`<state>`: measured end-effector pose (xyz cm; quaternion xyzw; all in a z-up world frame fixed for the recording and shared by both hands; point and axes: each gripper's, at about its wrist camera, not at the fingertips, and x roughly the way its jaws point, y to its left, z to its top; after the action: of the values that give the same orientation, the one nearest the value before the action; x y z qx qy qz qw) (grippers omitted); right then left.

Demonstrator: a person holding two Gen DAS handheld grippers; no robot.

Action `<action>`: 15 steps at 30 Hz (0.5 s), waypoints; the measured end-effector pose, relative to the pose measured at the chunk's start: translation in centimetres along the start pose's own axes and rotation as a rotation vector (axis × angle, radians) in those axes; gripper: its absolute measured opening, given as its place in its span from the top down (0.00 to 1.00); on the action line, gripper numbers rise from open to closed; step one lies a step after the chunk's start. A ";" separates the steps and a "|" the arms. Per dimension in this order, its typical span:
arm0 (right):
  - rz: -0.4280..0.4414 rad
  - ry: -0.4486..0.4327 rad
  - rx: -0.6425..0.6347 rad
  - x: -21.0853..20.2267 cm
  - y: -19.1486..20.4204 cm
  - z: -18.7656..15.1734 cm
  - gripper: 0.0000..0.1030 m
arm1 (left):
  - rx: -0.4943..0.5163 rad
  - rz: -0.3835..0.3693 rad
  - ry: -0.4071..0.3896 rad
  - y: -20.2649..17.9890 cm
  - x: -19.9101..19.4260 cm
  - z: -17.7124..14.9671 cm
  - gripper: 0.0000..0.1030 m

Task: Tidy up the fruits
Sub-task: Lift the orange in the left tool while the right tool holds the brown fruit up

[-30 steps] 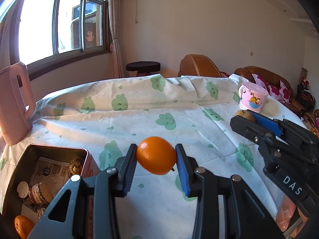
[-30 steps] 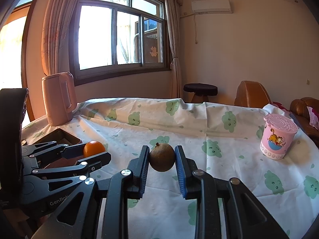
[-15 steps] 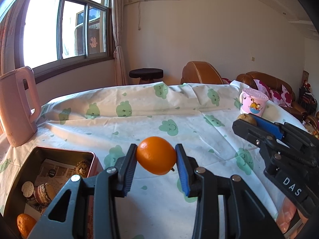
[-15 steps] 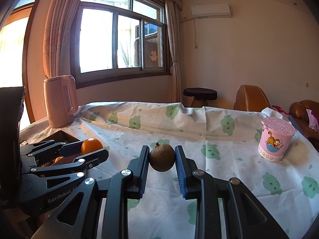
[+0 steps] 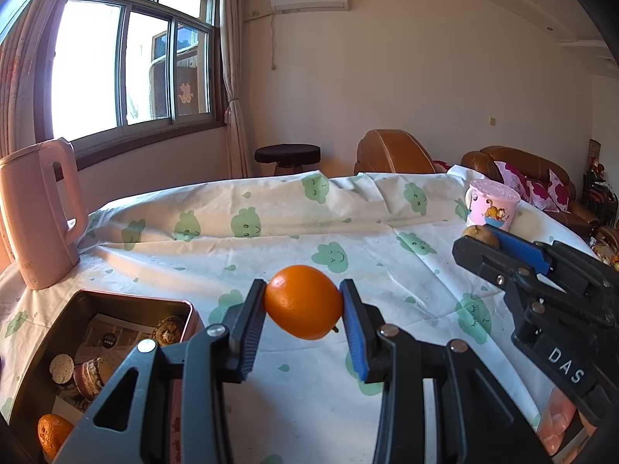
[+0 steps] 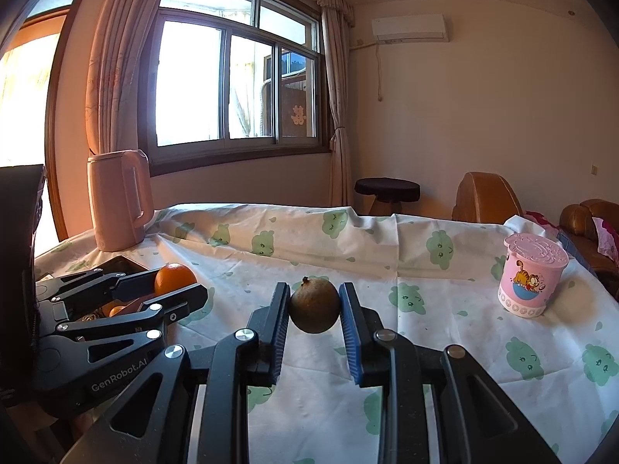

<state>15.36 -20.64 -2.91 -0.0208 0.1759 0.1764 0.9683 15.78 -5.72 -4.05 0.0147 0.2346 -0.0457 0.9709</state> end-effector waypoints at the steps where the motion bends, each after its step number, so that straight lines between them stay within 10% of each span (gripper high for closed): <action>1: -0.001 -0.003 -0.001 -0.1 0.0 0.0 0.73 | -0.001 0.003 -0.005 0.0 -0.1 0.0 0.61; 15: 0.016 -0.026 -0.020 -1.1 0.9 -0.3 0.73 | -0.007 -0.007 -0.043 0.6 -3.0 -1.0 0.61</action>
<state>14.05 -20.22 -2.76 -0.0266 0.1616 0.1863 0.9687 12.76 -4.81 -3.61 0.0094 0.2139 -0.0487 0.9756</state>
